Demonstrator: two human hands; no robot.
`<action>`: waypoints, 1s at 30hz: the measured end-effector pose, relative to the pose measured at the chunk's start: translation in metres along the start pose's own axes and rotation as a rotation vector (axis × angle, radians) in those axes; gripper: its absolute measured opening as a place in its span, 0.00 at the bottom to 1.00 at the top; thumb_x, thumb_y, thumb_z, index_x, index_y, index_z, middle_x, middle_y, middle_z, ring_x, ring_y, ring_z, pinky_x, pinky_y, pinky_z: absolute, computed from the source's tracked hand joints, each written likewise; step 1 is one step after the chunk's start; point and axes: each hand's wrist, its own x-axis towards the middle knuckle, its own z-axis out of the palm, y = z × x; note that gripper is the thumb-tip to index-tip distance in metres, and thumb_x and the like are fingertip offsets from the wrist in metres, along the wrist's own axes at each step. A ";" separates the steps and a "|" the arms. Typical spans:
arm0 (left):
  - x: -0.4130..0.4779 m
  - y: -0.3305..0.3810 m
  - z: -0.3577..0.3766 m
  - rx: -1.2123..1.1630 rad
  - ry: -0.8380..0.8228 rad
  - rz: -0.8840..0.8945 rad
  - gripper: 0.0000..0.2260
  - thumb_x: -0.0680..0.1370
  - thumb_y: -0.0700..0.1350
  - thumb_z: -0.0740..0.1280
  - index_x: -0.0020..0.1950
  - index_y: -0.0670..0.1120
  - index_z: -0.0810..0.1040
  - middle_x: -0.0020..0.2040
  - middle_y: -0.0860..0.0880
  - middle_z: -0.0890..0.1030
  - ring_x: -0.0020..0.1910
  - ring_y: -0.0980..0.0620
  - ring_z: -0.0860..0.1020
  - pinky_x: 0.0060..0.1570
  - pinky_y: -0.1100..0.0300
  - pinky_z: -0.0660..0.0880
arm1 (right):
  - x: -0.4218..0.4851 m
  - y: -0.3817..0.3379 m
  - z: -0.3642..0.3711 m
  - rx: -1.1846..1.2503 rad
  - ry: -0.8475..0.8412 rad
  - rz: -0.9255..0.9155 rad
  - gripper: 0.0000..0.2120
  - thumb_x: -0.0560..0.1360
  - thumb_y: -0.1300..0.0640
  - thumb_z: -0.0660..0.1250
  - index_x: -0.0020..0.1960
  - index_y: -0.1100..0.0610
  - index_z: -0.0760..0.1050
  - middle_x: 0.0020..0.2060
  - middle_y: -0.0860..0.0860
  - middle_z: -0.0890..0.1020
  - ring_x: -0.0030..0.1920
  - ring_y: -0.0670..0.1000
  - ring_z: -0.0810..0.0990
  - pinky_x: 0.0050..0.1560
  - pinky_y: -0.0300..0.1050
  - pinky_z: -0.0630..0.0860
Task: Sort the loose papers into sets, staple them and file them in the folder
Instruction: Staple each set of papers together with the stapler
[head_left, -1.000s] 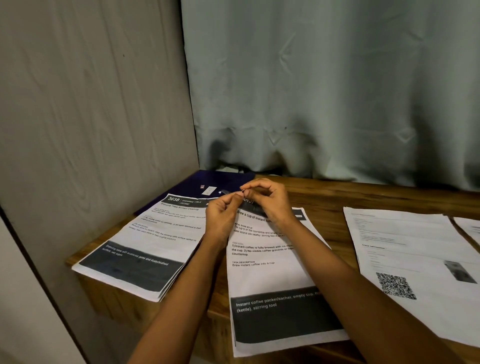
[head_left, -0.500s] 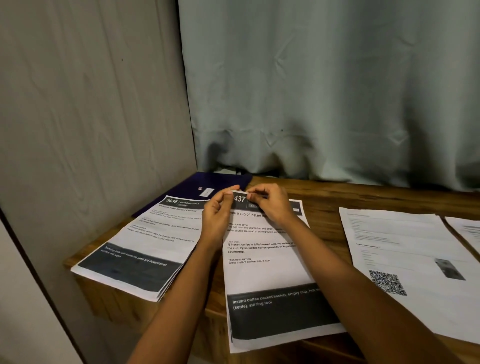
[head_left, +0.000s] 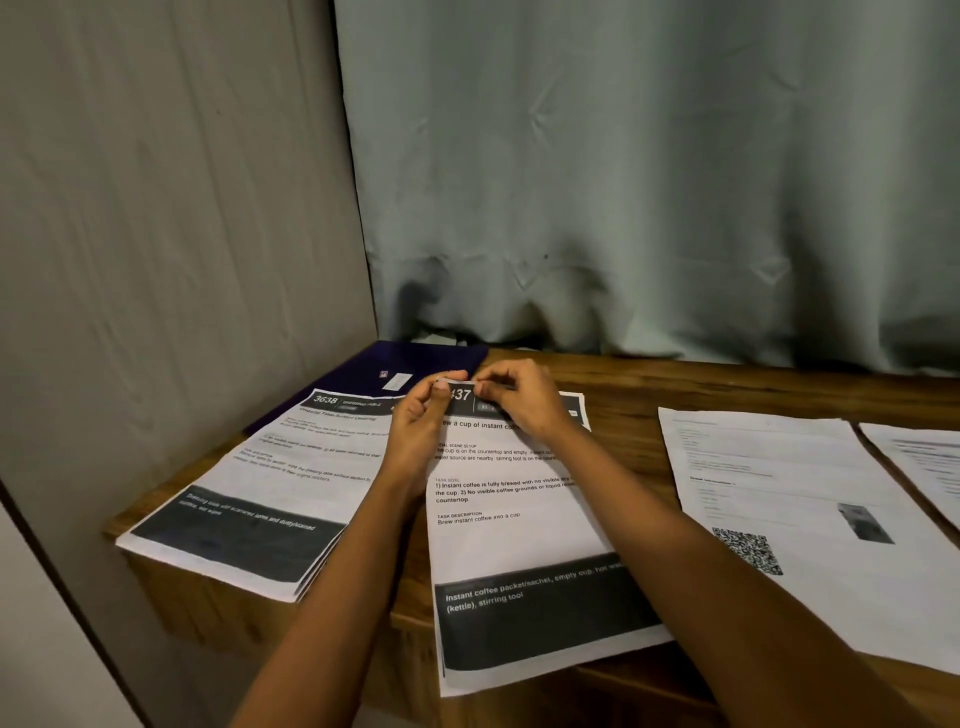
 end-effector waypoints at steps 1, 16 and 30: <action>0.001 0.000 0.000 -0.011 0.009 -0.012 0.11 0.81 0.47 0.60 0.59 0.45 0.78 0.53 0.41 0.82 0.50 0.43 0.81 0.49 0.50 0.80 | 0.000 0.001 -0.001 -0.005 -0.007 -0.004 0.03 0.74 0.59 0.70 0.46 0.55 0.82 0.41 0.50 0.83 0.42 0.46 0.81 0.41 0.35 0.74; 0.013 0.001 -0.010 -0.289 0.130 -0.228 0.08 0.82 0.45 0.58 0.56 0.48 0.76 0.51 0.52 0.83 0.45 0.53 0.83 0.37 0.58 0.80 | -0.001 0.052 -0.064 -0.180 0.072 0.194 0.06 0.75 0.60 0.70 0.47 0.61 0.83 0.43 0.51 0.84 0.44 0.46 0.79 0.43 0.33 0.68; 0.009 -0.003 -0.015 -0.236 0.258 -0.382 0.03 0.79 0.41 0.65 0.52 0.45 0.76 0.53 0.43 0.83 0.49 0.45 0.81 0.47 0.50 0.80 | -0.009 0.061 -0.047 -0.096 0.130 0.458 0.08 0.73 0.58 0.72 0.49 0.61 0.84 0.49 0.55 0.84 0.50 0.51 0.80 0.50 0.38 0.70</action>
